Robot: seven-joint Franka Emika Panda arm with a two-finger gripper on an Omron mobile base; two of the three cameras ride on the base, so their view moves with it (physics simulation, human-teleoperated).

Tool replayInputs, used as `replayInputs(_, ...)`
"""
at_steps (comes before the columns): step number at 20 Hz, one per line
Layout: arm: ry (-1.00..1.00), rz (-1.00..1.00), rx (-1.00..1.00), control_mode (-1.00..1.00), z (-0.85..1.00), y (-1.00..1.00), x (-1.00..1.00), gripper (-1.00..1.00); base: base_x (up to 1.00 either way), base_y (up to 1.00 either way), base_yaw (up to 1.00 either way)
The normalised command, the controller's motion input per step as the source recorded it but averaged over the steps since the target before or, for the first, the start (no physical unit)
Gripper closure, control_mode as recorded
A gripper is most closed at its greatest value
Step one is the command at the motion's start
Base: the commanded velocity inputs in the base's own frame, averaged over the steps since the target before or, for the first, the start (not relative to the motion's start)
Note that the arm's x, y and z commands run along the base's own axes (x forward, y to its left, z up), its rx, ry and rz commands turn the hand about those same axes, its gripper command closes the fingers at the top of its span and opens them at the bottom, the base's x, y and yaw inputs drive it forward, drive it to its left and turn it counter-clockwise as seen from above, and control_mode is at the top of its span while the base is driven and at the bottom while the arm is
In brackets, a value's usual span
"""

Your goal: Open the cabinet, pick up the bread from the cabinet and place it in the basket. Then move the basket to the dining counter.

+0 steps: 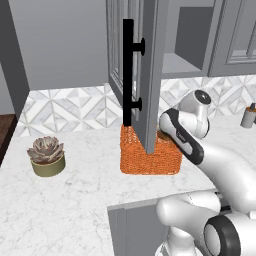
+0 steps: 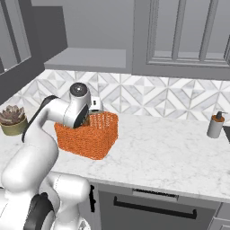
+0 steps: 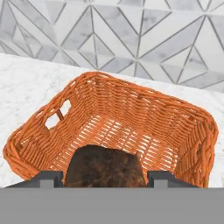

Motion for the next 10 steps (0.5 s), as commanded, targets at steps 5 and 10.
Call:
replayInputs(5,0.03,0.00,-0.02,-1.00,-0.44,0.17,0.61,1.00,0.00,0.00,0.00)
replayInputs(10,0.09,0.00,-0.03,-1.00,-0.41,0.00,0.53,1.00,0.00,0.00,0.00)
